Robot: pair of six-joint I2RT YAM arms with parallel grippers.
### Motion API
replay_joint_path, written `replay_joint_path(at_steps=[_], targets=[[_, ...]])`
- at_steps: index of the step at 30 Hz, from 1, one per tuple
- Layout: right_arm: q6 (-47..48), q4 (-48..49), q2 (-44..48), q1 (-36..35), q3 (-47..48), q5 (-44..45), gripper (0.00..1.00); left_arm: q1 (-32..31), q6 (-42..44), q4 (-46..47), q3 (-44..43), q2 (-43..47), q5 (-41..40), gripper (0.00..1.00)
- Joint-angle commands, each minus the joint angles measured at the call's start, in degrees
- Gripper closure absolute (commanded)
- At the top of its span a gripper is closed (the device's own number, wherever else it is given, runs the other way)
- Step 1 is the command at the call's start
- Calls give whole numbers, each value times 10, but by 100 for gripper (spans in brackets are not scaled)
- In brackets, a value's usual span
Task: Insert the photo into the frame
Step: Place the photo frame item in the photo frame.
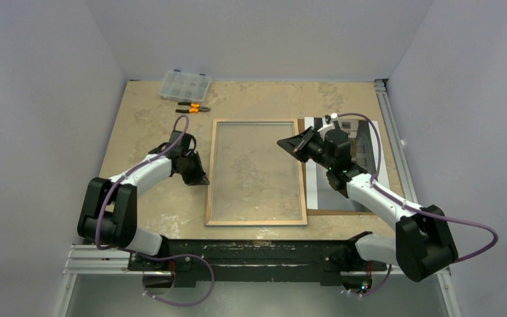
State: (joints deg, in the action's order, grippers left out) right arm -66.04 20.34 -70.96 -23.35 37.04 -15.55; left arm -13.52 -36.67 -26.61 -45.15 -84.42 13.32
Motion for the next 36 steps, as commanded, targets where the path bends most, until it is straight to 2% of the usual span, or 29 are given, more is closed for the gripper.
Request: replay_joint_path(at_steps=[1,36], targets=[[-15,46,-15,-3,6,-5,100,-4,5,12,16,-28,-16,100],[-51,82,-48,-18,-40,-26,100,-5,5,13,15,-35,-12,100]])
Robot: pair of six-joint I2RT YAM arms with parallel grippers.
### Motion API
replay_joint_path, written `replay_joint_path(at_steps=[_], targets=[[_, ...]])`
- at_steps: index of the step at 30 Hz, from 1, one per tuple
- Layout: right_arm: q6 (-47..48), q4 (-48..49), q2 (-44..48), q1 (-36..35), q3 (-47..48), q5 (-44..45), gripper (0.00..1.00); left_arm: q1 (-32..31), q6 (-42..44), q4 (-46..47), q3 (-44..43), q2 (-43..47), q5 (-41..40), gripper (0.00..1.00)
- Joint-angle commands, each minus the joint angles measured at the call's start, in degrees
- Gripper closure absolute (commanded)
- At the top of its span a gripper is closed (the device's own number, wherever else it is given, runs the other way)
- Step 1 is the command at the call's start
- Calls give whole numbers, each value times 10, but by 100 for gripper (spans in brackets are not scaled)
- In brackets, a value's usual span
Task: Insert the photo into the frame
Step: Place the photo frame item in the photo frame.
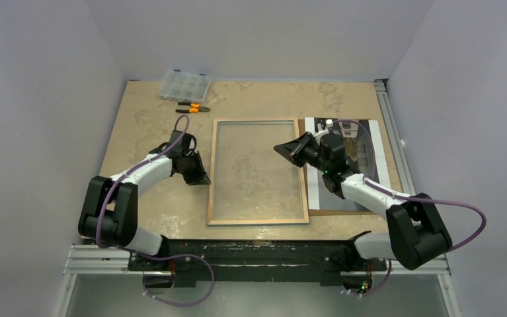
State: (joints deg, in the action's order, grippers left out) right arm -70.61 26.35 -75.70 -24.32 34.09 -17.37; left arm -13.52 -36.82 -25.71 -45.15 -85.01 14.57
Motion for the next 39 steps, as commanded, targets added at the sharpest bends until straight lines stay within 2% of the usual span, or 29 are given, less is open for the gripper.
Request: replay_joint_path(at_steps=[1,13,24,28,39], targets=[[-4,21,0,-9,-12,-8,100,-5,6,4,14,-29,-24,100],[59,-42,10,-8,34,-1,100,-5,8,5,15,-31,-23,100],[75,-38,-19,-7,67,-22,100,-5,9,4,14,-32,-20,100],[105,-69,-16,1,96,-16,100,-5,9,5,14,-32,-20,100],[115,-48,-30,2,103,-19,100,-5,10,5,14,-33,-18,100]])
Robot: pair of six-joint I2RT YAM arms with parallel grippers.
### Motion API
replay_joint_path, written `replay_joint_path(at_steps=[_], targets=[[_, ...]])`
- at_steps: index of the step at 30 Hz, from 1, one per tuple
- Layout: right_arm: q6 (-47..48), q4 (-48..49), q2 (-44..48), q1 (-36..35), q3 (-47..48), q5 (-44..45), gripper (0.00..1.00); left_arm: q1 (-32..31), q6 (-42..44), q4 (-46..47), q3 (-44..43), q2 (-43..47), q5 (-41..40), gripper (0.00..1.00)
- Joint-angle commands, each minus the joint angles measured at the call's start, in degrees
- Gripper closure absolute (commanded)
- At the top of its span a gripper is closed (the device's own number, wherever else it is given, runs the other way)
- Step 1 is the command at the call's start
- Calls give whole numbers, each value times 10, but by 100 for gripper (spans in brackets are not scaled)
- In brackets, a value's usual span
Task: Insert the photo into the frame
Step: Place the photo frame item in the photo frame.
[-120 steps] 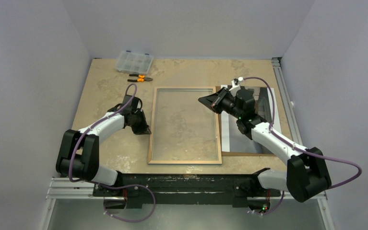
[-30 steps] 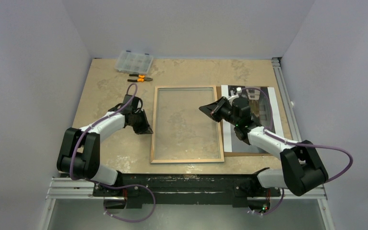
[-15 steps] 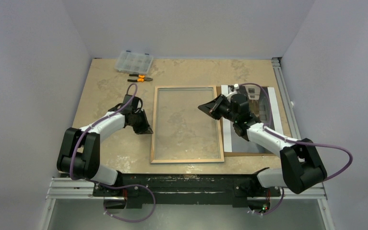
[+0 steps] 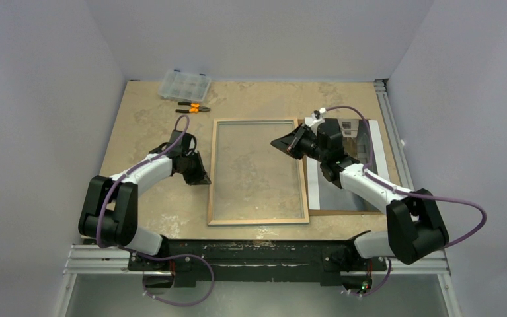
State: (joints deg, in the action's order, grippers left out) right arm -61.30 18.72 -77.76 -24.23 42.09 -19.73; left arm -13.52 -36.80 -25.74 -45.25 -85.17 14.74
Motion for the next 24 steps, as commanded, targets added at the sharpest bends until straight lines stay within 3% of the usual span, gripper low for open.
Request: replay_joint_path(at_steps=[1,19,24], targets=[[29,24,-9,1,26,4,100,-5,10,5,15,-32,-19,100],[96,-6,-30,8,62,-54,100,-5,11,6,14,-35,-17,100],[94,4,4,8,27,-25,100,-5,11,6,14,-36,-17,100]])
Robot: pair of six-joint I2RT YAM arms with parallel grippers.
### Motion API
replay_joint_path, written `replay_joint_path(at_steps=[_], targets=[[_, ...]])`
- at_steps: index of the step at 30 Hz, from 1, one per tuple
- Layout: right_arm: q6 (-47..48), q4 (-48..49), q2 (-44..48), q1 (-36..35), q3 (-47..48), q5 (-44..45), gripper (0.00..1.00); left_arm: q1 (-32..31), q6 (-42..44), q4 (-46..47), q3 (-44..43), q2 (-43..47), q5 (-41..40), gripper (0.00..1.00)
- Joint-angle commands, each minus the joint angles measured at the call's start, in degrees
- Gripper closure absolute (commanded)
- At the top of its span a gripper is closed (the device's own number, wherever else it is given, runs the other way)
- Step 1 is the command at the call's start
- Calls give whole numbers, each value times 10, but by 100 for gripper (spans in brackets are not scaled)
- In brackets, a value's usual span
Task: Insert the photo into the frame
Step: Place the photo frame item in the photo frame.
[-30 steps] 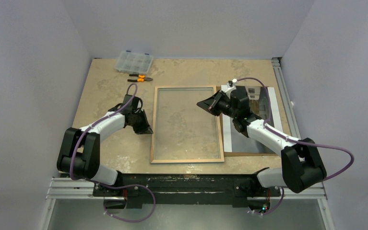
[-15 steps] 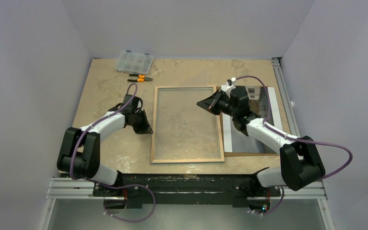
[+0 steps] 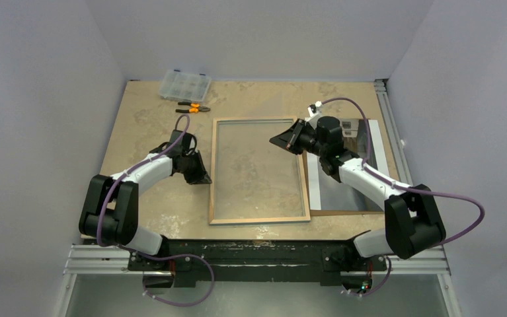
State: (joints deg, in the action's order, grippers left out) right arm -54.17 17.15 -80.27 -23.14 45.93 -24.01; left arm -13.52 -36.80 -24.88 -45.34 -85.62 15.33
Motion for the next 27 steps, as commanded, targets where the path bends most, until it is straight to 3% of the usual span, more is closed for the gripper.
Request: replay_joint_path(at_steps=[1,8,19,27], targets=[[21,22,33,-3,-19,27,100,-5,11,-2,15,-31,-23,100],[10,31,52,-3,-45,68,100,-5,10,-2,14,-32,-22,100],[-74,96,4,-2,-68,26,100,-5,12,-2,14,-34,-21,100],[-70,84,1,-2,-58,17,100,-5,12,-2,13,-36,-20,100]])
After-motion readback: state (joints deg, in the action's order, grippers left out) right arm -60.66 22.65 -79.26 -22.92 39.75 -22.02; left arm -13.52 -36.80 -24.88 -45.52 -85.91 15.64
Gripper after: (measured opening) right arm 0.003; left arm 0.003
